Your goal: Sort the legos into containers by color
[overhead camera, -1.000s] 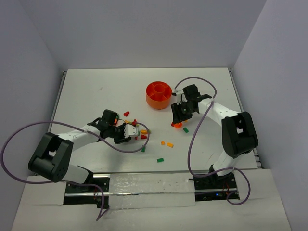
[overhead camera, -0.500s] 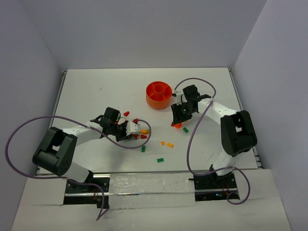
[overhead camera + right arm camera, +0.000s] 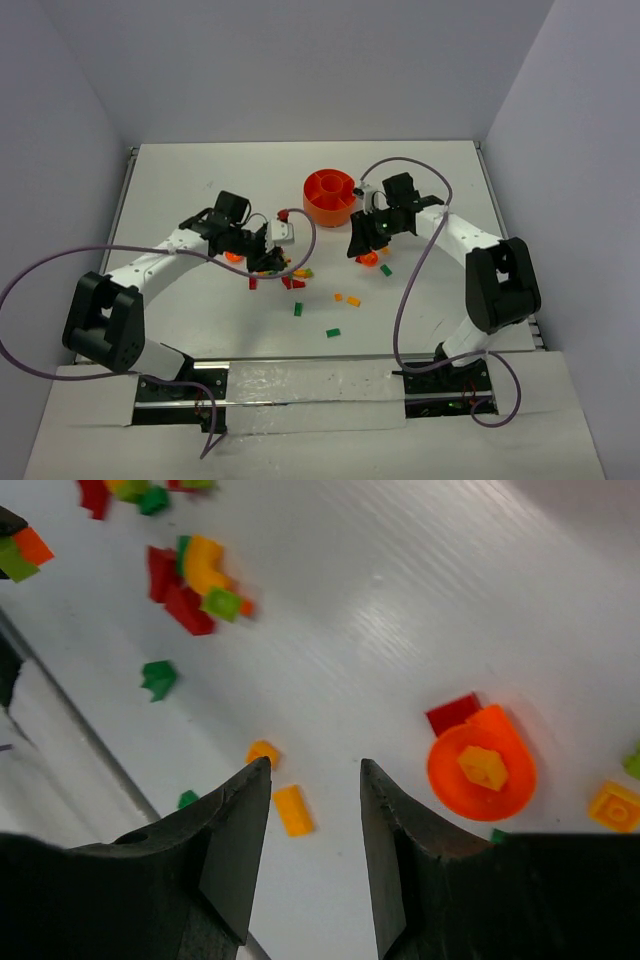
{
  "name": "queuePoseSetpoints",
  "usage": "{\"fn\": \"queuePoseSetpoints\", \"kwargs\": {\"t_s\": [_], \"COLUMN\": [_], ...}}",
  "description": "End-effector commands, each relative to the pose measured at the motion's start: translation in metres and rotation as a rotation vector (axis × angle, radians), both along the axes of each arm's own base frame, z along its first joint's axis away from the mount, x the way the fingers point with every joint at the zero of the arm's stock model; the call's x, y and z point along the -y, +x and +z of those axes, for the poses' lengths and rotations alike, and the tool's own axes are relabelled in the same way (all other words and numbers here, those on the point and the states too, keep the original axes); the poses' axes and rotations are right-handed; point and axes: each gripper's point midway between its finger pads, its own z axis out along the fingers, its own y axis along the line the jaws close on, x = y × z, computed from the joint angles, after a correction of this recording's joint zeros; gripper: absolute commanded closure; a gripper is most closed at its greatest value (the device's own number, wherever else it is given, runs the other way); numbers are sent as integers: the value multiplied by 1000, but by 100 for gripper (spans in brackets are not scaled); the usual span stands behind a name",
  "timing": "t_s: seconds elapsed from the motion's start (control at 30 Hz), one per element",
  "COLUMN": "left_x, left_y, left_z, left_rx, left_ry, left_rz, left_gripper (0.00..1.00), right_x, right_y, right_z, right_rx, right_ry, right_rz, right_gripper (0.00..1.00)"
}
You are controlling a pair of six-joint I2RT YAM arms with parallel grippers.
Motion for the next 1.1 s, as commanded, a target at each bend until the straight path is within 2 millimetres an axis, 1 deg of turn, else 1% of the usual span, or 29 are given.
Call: {"fn": "queuePoseSetpoints", "kwargs": {"t_s": [0.0, 0.03, 0.07, 0.13, 0.2, 0.33, 0.4, 0.5, 0.6, 0.63, 0.77, 0.83, 0.93, 1.07], "left_x": [24, 28, 30, 34, 39, 44, 46, 46, 46, 45, 43, 42, 42, 42], "left_y": [-44, -52, -57, -63, -70, -76, -81, -82, -82, -81, -79, -78, -79, -78], "left_z": [67, 76, 84, 93, 105, 117, 127, 132, 136, 136, 133, 131, 131, 130], "left_rx": [-271, -337, -396, -463, -547, -658, -738, -808, -849, -856, -880, -897, -903, -911], "left_ry": [-176, -212, -227, -261, -316, -359, -401, -417, -429, -430, -430, -429, -430, -429], "left_rz": [-77, -93, -79, -83, -91, -95, -120, -119, -120, -115, -100, -90, -90, -90], "left_gripper": [92, 93, 94, 96, 98, 100, 100, 100, 100, 100, 100, 100, 100, 100], "right_x": [-37, -43, -48, -54, -60, -64, -68, -72, -77, -78, -81, -82, -85, -90], "right_y": [-8, -12, -15, -20, -24, -31, -39, -52, -73, -79, -94, -102, -107, -110], "right_z": [64, 74, 81, 93, 107, 115, 122, 128, 133, 134, 143, 145, 149, 155], "right_rx": [107, 117, 124, 139, 191, 228, 227, 215, 197, 192, 185, 175, 160, 161], "right_ry": [229, 270, 297, 339, 381, 416, 456, 499, 535, 538, 562, 565, 574, 582], "right_rz": [123, 148, 169, 197, 231, 291, 334, 398, 483, 507, 557, 585, 608, 625], "right_gripper": [52, 52, 52, 52, 52, 55, 56, 59, 59, 60, 58, 57, 54, 49]}}
